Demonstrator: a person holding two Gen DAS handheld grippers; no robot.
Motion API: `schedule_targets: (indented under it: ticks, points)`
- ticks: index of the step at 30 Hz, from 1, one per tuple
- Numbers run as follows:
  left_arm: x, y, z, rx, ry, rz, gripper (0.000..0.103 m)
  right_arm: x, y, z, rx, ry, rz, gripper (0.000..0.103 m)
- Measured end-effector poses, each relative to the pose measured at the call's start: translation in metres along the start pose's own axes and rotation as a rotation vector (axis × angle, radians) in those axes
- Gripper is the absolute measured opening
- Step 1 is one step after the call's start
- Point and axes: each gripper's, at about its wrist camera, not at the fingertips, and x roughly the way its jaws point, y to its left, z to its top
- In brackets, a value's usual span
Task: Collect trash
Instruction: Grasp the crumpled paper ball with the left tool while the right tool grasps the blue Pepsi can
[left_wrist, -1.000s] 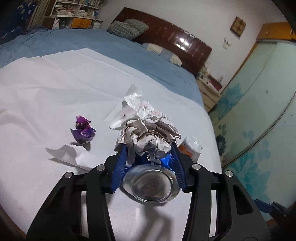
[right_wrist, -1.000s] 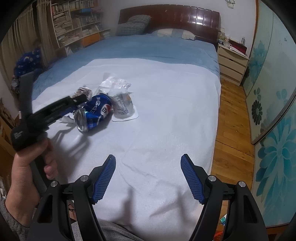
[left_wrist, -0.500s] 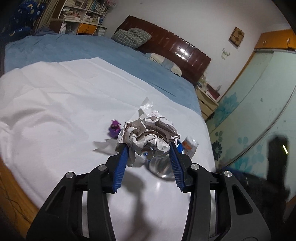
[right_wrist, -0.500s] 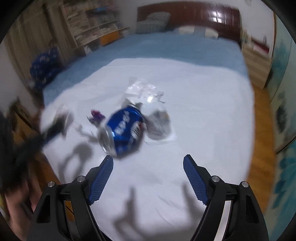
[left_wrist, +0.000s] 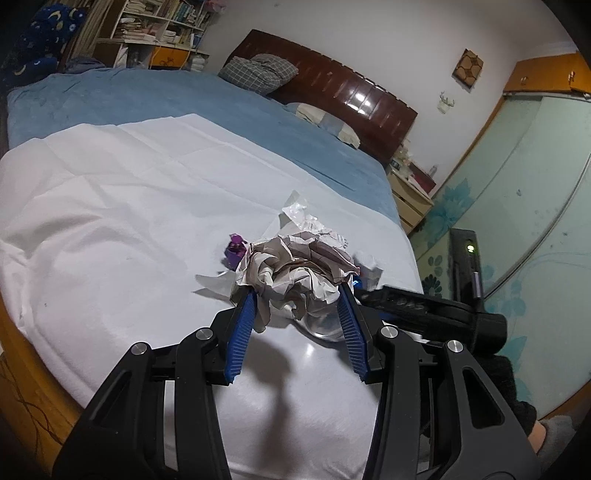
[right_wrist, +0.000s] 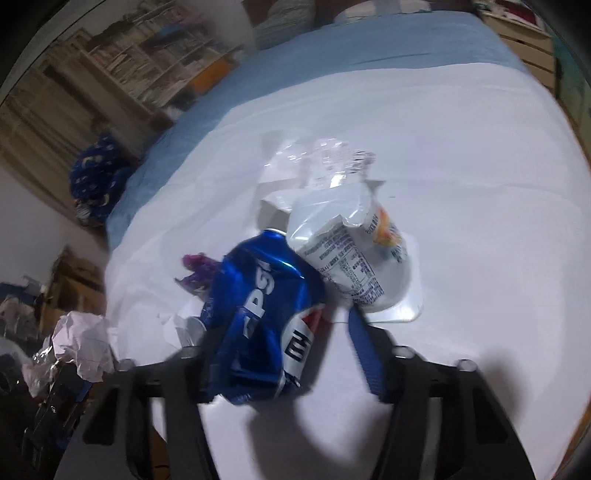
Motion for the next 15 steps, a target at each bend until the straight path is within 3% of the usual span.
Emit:
schedule_targets:
  ticks: [4,8,15]
  points:
    - [0.008,-0.002,-0.001,0.002,0.012,-0.005,0.045,-0.003,0.009,-0.002,-0.035,-0.025,0.029,0.027]
    - [0.013,-0.005,-0.002,0.012,0.018,-0.008,0.045,-0.022,0.016,-0.007,-0.084,-0.048,0.027,0.024]
    - [0.007,-0.02,-0.007,0.062,0.016,-0.018,0.045,-0.082,0.008,-0.019,-0.101,-0.118,-0.057,0.024]
